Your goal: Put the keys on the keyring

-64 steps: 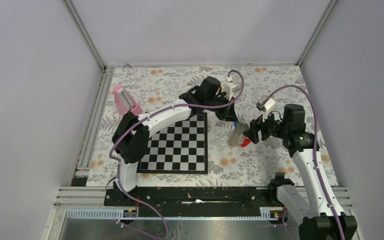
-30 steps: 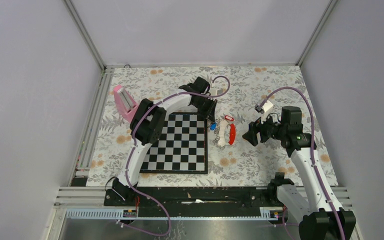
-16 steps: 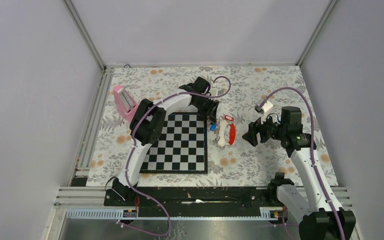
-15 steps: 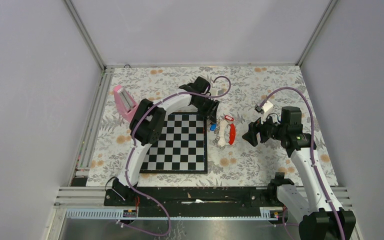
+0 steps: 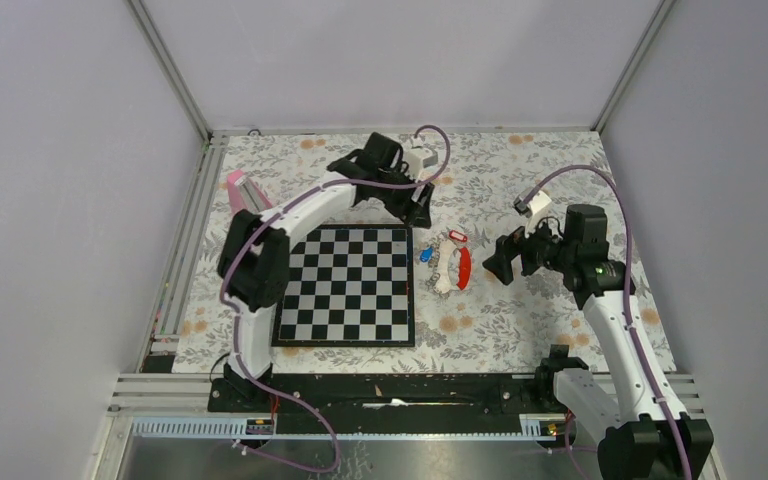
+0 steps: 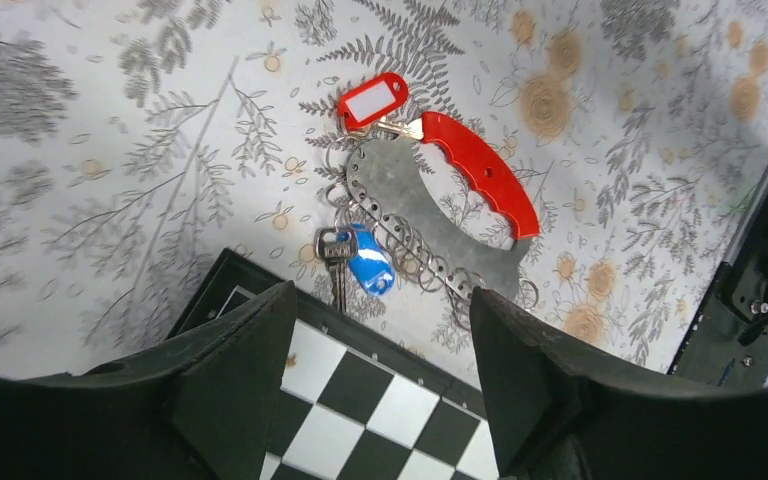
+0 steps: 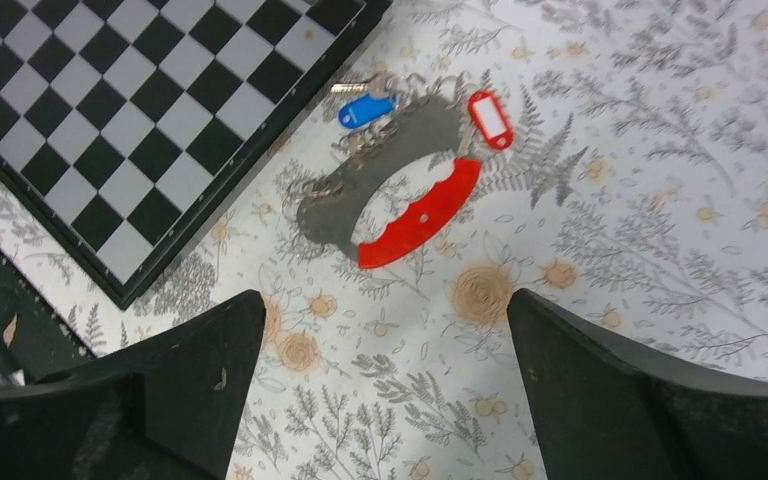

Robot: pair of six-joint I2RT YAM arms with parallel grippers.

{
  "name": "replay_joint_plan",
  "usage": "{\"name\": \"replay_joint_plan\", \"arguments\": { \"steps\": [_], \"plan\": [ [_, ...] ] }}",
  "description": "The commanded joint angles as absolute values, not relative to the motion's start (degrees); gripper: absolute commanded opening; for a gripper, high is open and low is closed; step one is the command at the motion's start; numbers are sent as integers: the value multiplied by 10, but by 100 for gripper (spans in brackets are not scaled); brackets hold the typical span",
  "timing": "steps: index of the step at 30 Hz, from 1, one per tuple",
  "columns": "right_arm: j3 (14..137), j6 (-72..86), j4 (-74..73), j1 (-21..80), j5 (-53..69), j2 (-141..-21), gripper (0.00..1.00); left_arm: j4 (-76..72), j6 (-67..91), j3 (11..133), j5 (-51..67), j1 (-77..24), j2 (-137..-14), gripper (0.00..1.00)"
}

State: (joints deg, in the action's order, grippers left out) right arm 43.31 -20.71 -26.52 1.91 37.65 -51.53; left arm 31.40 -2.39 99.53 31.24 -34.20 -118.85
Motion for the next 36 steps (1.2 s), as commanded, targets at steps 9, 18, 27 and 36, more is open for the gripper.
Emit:
{"name": "replay_joint_plan", "arguments": {
  "steps": [9,18,27,36],
  "plan": [
    [457,-113,-102,17,274,-509,100,135,22,821,284,-216,-940,77],
    [466,-81,-86,17,245,-492,100,101,-28,675,193,-169,-738,99],
    [493,-71,-125,17,269,-461,100,56,-40,545,90,-163,-544,99],
    [461,-96,-131,17,237,-414,100,70,-48,507,70,-163,-482,99]
  ]
}}
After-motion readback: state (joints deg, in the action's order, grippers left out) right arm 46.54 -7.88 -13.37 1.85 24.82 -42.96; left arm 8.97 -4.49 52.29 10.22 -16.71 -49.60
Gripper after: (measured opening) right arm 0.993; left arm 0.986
